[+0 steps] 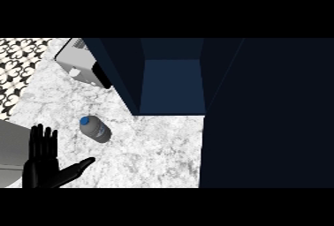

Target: Pick up the bottled water, place it into the cabinet and close the cabinet

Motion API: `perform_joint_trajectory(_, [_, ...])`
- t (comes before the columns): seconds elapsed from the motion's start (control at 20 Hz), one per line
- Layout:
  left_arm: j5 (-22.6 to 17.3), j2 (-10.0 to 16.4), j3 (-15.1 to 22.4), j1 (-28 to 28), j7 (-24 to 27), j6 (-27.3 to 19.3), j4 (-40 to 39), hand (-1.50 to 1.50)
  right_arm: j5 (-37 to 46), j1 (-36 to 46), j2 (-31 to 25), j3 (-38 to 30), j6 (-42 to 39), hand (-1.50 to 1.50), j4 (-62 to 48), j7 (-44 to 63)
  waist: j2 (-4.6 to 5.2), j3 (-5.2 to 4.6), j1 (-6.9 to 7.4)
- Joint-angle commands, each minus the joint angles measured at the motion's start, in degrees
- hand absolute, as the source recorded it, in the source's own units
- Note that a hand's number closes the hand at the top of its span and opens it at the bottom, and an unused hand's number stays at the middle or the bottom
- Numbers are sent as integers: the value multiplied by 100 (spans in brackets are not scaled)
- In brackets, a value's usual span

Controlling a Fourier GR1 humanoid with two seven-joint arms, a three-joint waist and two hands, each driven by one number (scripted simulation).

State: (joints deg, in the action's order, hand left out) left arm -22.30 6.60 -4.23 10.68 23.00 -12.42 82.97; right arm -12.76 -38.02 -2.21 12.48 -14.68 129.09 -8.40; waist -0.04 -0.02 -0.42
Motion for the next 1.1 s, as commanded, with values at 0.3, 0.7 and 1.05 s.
perform_joint_trajectory(0.3, [-544,64,-690,-970,506,943,-2103,-150,-14,-333,-40,89,-140,-150,-62,-439,1,-1,-24])
perform_joint_trajectory(0.7, [-544,248,-1156,-2051,1626,1764,-4440,-150,-169,-426,-204,41,-185,-150,164,-232,15,-9,-77])
perform_joint_trajectory(1.05, [-466,314,-1160,-2459,1800,2035,-5171,-150,-123,-224,-225,-114,-161,-150,16,-321,9,-2,-32])
